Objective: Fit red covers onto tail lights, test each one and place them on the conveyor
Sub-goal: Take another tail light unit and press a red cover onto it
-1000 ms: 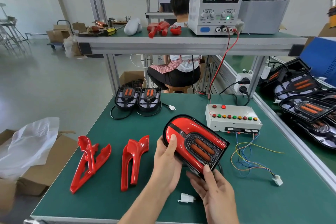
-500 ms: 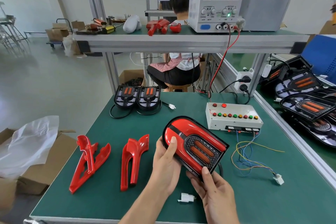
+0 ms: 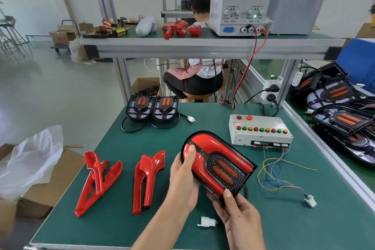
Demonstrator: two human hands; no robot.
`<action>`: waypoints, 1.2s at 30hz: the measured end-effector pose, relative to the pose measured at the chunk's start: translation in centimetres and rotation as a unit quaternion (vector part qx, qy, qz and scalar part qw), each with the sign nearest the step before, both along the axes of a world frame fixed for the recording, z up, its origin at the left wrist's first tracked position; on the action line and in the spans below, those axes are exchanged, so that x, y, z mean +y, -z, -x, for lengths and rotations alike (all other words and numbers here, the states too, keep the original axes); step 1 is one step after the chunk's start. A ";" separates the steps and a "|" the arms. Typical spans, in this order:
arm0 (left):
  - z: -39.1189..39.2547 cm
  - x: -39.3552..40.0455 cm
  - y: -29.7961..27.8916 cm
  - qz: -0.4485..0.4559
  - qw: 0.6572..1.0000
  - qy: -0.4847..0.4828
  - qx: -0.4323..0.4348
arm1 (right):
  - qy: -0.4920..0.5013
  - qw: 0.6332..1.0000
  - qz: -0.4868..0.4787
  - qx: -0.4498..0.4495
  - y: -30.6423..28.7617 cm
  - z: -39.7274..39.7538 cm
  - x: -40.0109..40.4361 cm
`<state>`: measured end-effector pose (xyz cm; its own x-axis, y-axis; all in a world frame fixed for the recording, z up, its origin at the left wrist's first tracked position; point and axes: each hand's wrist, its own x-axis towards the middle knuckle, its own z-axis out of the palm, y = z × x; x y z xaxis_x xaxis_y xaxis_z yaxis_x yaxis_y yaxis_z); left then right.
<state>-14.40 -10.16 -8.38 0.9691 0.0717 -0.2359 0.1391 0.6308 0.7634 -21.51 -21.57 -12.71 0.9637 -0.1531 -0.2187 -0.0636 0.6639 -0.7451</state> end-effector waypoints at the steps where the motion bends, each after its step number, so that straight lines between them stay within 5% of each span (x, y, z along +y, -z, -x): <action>1: 0.0 0.1 0.0 -0.005 1.000 0.002 -0.002 | -0.001 1.000 -0.003 -0.002 0.0 0.0 0.0; 16: -0.6 -0.3 0.7 -0.154 0.982 -0.019 -0.104 | -0.036 0.999 0.004 0.001 0.3 0.2 -0.5; 27: -0.2 -0.7 0.0 -0.032 0.997 0.063 0.009 | -0.020 1.000 0.011 0.011 0.2 0.1 -0.3; 36: -1.5 -0.8 -0.1 0.005 0.996 0.016 0.088 | -0.022 1.000 0.012 0.001 0.2 0.1 -0.3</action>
